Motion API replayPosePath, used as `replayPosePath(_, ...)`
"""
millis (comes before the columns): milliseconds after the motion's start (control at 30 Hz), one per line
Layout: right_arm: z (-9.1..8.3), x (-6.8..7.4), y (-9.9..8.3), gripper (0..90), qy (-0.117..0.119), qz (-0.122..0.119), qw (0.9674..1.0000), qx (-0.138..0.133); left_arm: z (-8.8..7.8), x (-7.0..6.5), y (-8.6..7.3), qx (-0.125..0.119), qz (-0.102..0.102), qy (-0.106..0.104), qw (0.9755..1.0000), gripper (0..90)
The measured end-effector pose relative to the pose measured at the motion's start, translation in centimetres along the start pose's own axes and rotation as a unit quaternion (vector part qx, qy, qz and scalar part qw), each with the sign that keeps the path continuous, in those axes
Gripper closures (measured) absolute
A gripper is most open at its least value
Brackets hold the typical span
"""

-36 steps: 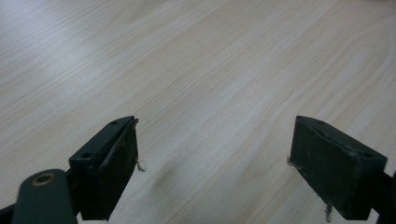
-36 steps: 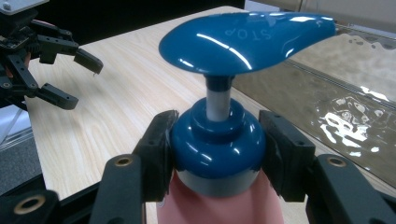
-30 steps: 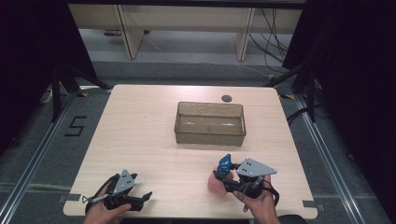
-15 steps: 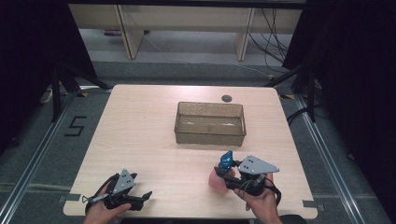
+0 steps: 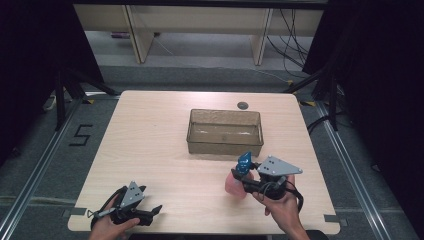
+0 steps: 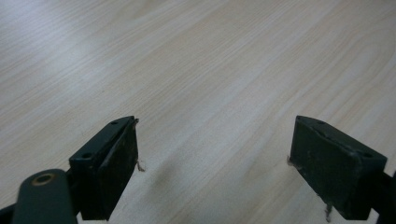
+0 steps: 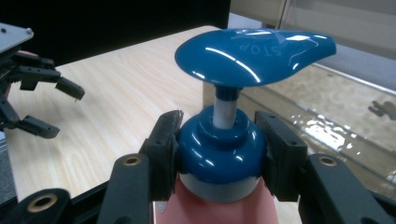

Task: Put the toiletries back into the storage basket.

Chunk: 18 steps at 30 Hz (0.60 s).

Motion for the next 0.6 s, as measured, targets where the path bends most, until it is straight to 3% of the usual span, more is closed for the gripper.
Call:
replayPosePath(67,0.1,-0.6,0.4,53.5,-0.009,-0.009,0.9999,-0.003,0.0,-0.2,0.1,-0.004,0.000,-0.007,1.0000,15.0)
replayPosePath(100,0.2,-0.9,0.5,53.5,-0.010,-0.011,0.9999,-0.003,0.0,0.0,0.0,0.002,0.007,0.003,1.0000,15.0)
replayPosePath(167,0.4,-1.2,0.9,53.5,-0.011,-0.008,0.9999,-0.007,0.0,0.1,0.0,0.000,0.009,0.001,1.0000,15.0)
replayPosePath(200,0.4,-1.5,1.0,53.5,-0.015,-0.008,0.9998,-0.005,-0.1,-0.2,0.0,0.000,-0.004,-0.005,1.0000,15.0)
replayPosePath(233,0.5,-1.6,1.3,53.5,-0.011,-0.006,0.9999,-0.005,0.0,-0.1,0.2,-0.005,-0.004,-0.002,1.0000,15.0)
replayPosePath(267,0.6,-1.6,1.4,53.5,-0.012,0.001,0.9999,-0.005,-0.1,0.0,0.1,-0.002,0.008,-0.004,1.0000,15.0)
replayPosePath(300,0.7,-2.0,1.7,53.5,-0.014,-0.010,0.9998,-0.010,-0.2,0.1,-0.1,0.008,0.012,0.001,0.9999,15.0)
replayPosePath(367,0.8,-2.0,2.0,53.5,-0.013,0.000,0.9999,-0.009,0.0,-0.2,0.1,-0.004,-0.004,-0.006,1.0000,15.0)
replayPosePath(433,0.9,-2.1,2.3,53.5,-0.012,0.003,0.9999,-0.007,-0.1,-0.1,0.2,-0.004,0.000,-0.005,1.0000,15.0)
replayPosePath(467,1.0,-2.5,2.4,53.5,-0.016,-0.013,0.9997,-0.011,-0.2,0.1,0.0,0.007,0.011,-0.003,0.9999,15.0)
replayPosePath(500,1.1,-2.5,2.5,53.5,-0.013,-0.002,0.9998,-0.012,-0.2,0.1,0.0,0.006,0.014,-0.001,0.9999,15.0)
replayPosePath(567,1.1,-2.9,2.5,53.5,-0.016,-0.004,0.9998,-0.008,-0.2,-0.1,0.0,0.005,-0.001,-0.007,1.0000,15.0)
replayPosePath(600,1.3,-2.9,2.7,53.5,-0.022,0.006,0.9996,-0.014,-0.1,-0.1,0.2,-0.004,-0.004,-0.004,1.0000,15.0)
Point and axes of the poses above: each handheld gripper's, and its own axes: z roughly forward along the jaws, y roughly out of its top, x roughly to its left, the point moved 10 cm from there along z, roughly forward along the jaws, and after that the axes turned 14 degrees about -z, right-handed, at the moved point
